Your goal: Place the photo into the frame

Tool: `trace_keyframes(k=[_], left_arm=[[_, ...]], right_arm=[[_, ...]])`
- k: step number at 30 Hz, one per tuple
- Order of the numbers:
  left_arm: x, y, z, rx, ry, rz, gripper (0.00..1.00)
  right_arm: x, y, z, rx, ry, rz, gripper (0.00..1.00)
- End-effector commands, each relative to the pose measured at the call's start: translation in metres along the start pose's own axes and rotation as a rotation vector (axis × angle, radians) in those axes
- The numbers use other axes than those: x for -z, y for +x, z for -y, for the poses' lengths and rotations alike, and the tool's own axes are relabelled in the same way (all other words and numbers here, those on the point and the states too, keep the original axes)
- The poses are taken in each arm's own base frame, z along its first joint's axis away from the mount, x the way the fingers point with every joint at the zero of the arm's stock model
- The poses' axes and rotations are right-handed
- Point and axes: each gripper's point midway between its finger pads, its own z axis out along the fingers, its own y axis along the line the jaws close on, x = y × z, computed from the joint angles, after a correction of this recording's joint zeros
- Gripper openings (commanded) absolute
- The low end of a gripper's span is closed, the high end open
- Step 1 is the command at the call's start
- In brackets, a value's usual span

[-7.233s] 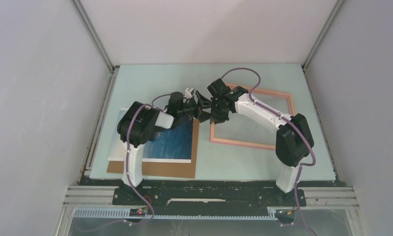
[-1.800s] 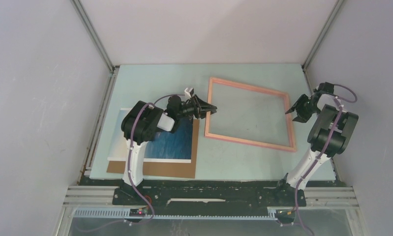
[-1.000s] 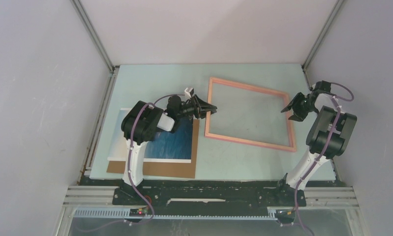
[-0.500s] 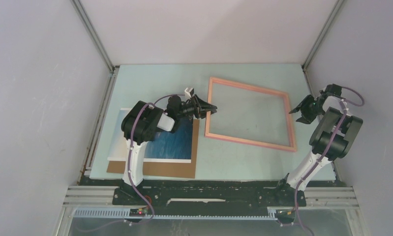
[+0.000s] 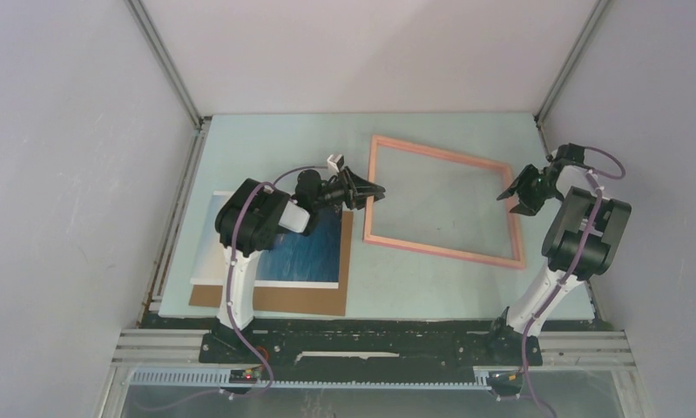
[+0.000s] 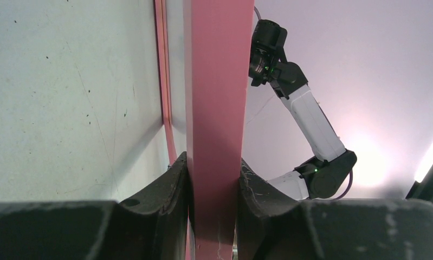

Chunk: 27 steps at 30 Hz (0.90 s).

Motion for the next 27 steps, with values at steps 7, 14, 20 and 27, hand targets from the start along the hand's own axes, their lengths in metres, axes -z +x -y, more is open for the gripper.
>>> trace_keyframes(k=[7,14,20,27], left_arm=[[0.001,0.001,0.023,-0.057,0.085,0.015,0.00],[0.001,0.001,0.024,-0.056,0.088,0.014,0.00],[0.001,0.000,0.026,-0.059,0.091,0.015,0.00],[0.000,0.001,0.027,-0.066,0.097,0.012,0.00]], right_arm=[[0.015,-0.011,0.020,-0.058,0.031,0.045,0.62],[0.004,-0.002,0.020,-0.054,0.041,0.010,0.61],[-0.005,0.016,0.014,-0.038,0.048,-0.031,0.61],[-0.009,0.028,0.000,-0.030,-0.013,-0.052,0.61]])
